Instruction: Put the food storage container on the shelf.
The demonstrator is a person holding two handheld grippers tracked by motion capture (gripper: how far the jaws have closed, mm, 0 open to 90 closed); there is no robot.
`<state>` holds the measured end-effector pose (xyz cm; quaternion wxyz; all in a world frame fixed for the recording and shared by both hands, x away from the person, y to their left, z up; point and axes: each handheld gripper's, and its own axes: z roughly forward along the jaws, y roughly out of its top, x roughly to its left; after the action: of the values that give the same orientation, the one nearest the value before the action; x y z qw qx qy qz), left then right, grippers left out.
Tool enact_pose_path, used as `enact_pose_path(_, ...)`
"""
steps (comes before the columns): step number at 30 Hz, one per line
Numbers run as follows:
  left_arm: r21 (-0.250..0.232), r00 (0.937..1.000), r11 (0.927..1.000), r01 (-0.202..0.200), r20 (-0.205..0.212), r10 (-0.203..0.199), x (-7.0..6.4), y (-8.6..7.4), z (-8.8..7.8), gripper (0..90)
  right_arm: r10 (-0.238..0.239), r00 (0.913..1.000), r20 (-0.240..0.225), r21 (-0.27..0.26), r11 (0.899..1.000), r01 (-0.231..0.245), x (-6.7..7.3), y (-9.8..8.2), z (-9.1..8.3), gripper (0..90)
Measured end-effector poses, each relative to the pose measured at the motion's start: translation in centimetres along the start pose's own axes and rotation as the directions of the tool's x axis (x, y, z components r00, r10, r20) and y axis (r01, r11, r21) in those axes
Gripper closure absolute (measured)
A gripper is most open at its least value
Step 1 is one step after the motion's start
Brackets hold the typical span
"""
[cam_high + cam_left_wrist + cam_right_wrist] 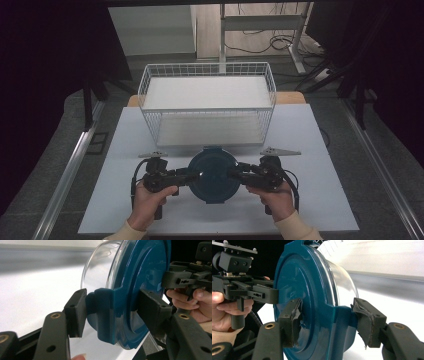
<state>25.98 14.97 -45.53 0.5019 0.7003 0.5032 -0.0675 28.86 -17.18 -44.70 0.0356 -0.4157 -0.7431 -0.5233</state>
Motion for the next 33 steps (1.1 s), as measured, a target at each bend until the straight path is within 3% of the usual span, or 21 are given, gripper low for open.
enact_pose_path(18, -0.024, 0.9987, 0.9984, -0.051, 0.009, 0.051, -1.1, 3.0, -0.2, 42.8, -0.024, 0.9997, 0.006, -0.029, 0.999, 0.024, 0.0, 2.8, -1.3, 42.0)
enact_pose_path(33, -0.062, 0.9962, 0.9943, -0.086, 0.006, 0.087, -2.8, 7.1, -1.7, 42.8, -0.063, 0.9980, 0.008, -0.058, 0.996, 0.064, 1.1, 7.2, -2.5, 42.2)
